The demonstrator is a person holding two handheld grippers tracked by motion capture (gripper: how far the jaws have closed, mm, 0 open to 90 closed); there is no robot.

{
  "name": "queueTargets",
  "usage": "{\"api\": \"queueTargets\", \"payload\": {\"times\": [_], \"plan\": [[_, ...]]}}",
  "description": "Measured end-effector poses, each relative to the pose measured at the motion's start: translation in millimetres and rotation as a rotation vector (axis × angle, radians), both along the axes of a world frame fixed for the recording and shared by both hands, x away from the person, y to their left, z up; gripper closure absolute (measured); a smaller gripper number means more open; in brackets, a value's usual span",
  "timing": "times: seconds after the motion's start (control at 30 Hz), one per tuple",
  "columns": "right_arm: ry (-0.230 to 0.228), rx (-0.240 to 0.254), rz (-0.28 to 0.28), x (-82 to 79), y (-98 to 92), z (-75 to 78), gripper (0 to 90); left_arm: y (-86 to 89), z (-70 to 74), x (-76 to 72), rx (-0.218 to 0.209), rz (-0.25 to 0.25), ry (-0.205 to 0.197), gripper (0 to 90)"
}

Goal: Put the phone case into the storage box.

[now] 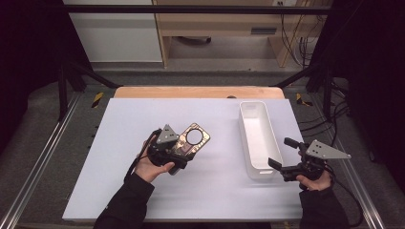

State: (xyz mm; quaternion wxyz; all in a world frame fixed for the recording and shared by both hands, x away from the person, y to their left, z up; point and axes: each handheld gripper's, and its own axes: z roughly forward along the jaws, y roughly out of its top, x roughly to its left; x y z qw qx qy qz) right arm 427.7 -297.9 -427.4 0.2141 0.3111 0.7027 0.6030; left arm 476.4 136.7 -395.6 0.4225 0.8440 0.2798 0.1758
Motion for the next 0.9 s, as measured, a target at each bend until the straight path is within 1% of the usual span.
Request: {"api": "queueTargets", "payload": {"times": [0.03, 0.13, 0.23, 0.37, 0.43, 0.5, 0.53, 0.67, 0.77, 0.9], "plan": [[0.0, 0.0, 0.0, 0.0, 0.0, 0.0, 0.4, 0.0, 0.0, 0.0, 0.0, 0.0, 0.0, 11.5], [-0.001, -0.007, 0.006, -0.4, 1.5, 1.2, 0.4, 7.5, 1.4, -6.7, 0.0, -0.007, -0.008, 11.5], [-0.002, -0.008, 0.01, -1.0, 2.9, 2.2, 0.4, 11.2, 1.9, -9.1, -0.004, -0.01, -0.011, 11.5], [-0.005, -0.012, 0.018, -1.5, 4.7, 3.4, 0.4, 17.1, 1.0, -14.4, -0.006, -0.023, -0.009, 11.5], [-0.009, -0.018, 0.034, -2.0, 7.8, 4.4, 0.4, 19.3, 0.1, -16.4, 0.0, -0.031, -0.007, 11.5], [-0.007, -0.02, 0.038, -2.3, 9.0, 4.7, 0.4, 21.9, -1.2, -18.2, 0.001, -0.037, -0.005, 11.5], [-0.008, -0.027, 0.052, -2.6, 11.5, 5.1, 0.4, 23.6, -1.9, -19.2, -0.002, -0.04, -0.003, 11.5], [-0.008, -0.039, 0.063, -3.0, 14.5, 5.5, 0.4, 27.4, -3.5, -22.9, 0.001, -0.048, 0.0, 11.5], [-0.007, -0.051, 0.078, -3.5, 18.2, 6.1, 0.4, 30.3, -4.8, -27.4, 0.002, -0.065, 0.003, 11.5], [-0.007, -0.063, 0.094, -4.0, 22.1, 6.7, 0.4, 30.9, -6.5, -29.9, 0.004, -0.076, 0.007, 11.5]]}}
